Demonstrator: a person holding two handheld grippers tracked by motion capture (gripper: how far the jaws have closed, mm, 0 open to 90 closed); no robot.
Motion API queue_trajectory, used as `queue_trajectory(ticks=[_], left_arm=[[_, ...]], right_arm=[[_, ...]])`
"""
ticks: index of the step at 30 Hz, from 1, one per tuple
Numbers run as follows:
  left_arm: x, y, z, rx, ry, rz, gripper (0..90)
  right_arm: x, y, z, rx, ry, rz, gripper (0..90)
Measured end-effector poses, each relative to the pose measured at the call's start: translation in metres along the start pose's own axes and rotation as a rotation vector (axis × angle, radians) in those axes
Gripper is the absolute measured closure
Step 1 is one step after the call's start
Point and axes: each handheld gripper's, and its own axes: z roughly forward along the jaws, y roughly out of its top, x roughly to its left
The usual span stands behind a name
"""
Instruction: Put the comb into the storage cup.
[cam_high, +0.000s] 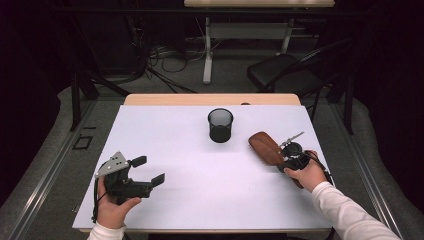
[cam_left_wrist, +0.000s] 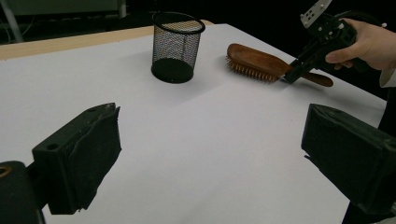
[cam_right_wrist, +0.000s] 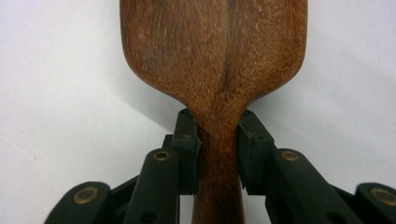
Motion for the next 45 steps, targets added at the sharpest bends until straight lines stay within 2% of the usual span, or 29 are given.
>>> queue_trajectory(ticks=[7, 8, 10, 14, 25, 29, 33, 40, 45], left_arm=[[0.0, 0.0, 0.0, 0.003, 0.0, 0.002, 4.6], [0.0, 0.0, 0.0, 0.002, 0.0, 0.0, 4.6], [0.0, 0.0, 0.0, 0.001, 0.0, 0.001, 4.6], [0.0, 0.0, 0.0, 0.0, 0.0, 0.0, 4.6], [0.0, 0.0, -0.001, 0.001, 0.003, -0.003, 4.6], [0.0, 0.0, -0.001, 0.002, 0.001, 0.0, 4.6], [0.0, -0.001, -0.002, 0.002, 0.006, -0.002, 4.6], [0.002, -0.002, 0.001, 0.009, 0.001, -0.008, 4.6], [0.002, -0.002, -0.001, 0.01, 0.0, -0.005, 4.6]], right_arm=[[0.0, -0.002, -0.002, -0.003, 0.0, 0.01, 72.4], [0.0, -0.002, -0.002, -0.019, 0.006, 0.005, 72.4], [0.0, -0.002, -0.003, -0.008, 0.003, 0.007, 72.4], [0.0, -0.002, -0.003, -0.029, 0.004, -0.003, 72.4], [0.002, -0.003, -0.008, -0.042, 0.002, -0.008, 72.4], [0.001, -0.003, -0.011, -0.07, 0.004, -0.009, 72.4], [0.0, -0.003, -0.014, -0.092, 0.007, 0.014, 72.4], [0.002, -0.006, -0.025, -0.145, 0.006, 0.013, 72.4], [0.001, -0.007, -0.029, -0.165, 0.003, 0.017, 72.4]])
